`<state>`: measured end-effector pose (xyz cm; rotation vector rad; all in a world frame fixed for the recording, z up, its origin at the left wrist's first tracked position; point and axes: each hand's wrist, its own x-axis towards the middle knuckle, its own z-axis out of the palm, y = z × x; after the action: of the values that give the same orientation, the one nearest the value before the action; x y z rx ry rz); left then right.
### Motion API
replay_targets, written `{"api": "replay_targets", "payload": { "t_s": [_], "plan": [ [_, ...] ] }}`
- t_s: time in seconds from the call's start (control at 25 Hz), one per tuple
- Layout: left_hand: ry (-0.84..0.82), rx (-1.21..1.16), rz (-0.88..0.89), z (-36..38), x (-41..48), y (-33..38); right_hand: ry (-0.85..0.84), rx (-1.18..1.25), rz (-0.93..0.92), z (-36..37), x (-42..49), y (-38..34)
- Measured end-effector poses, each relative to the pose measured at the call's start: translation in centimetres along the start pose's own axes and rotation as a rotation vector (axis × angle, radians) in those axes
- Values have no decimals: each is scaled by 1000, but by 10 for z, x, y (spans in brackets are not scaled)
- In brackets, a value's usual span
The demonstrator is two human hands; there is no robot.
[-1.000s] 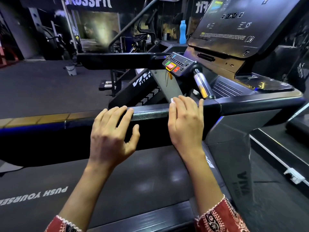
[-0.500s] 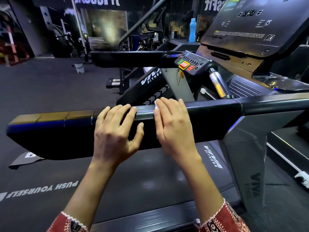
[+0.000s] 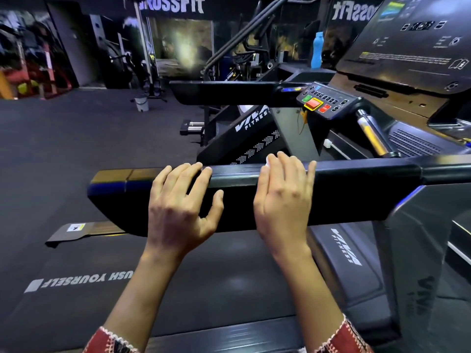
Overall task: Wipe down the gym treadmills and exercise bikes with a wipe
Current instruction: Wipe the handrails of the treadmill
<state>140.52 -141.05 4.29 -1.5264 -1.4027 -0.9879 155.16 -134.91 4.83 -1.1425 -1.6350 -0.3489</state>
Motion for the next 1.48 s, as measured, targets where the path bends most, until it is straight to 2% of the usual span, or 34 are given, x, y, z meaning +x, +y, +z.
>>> {"api": "replay_targets", "payload": {
  "t_s": [0.16, 0.32, 0.36, 0.48, 0.52, 0.64, 0.68, 0.84, 0.88, 1.0, 1.04, 1.16, 1.2, 1.32, 1.36, 1.48],
  "plan": [
    [16, 7, -10, -8, -6, -20, -81, 89, -253, 10, -11, -24],
    [32, 16, -24, -17, -12, -38, -12, -19, -15, 12, -7, -39],
    [33, 17, -20, -20, -14, -43, -35, -3, -45, 13, -10, -51],
    [43, 34, -22, -26, -17, -60, -117, 95, -284, 17, -19, -70],
    [46, 41, -29, -29, -18, -67, -111, 90, -288, 17, -17, -68],
    [48, 46, -37, -37, -24, -84, -23, -13, -53, 21, -14, -75],
    [50, 50, -35, -40, -27, -89, -28, -16, -32, 23, -16, -88],
    [67, 44, -47, -50, -36, -115, -112, 103, -288, 35, -26, -126],
    [71, 33, -56, -53, -38, -122, -91, 97, -276, 37, -25, -125],
    [76, -28, -76, -56, -46, -131, 9, 20, -87, 39, -25, -132],
    [76, -52, -75, -56, -49, -132, 0, 18, -102, 41, -28, -141],
    [73, -104, -66, -56, -54, -138, -100, 98, -341, 47, -33, -163],
    [72, -114, -70, -56, -55, -141, -114, 103, -351, 48, -31, -165],
    [66, -143, -87, -57, -62, -147, -80, 24, -195, 50, -25, -174],
    [61, -161, -95, -57, -64, -149, -80, 6, -202, 52, -27, -181],
    [55, -229, -144, -58, -70, -155, -80, 96, -420, 57, -40, -186]
  ]
}}
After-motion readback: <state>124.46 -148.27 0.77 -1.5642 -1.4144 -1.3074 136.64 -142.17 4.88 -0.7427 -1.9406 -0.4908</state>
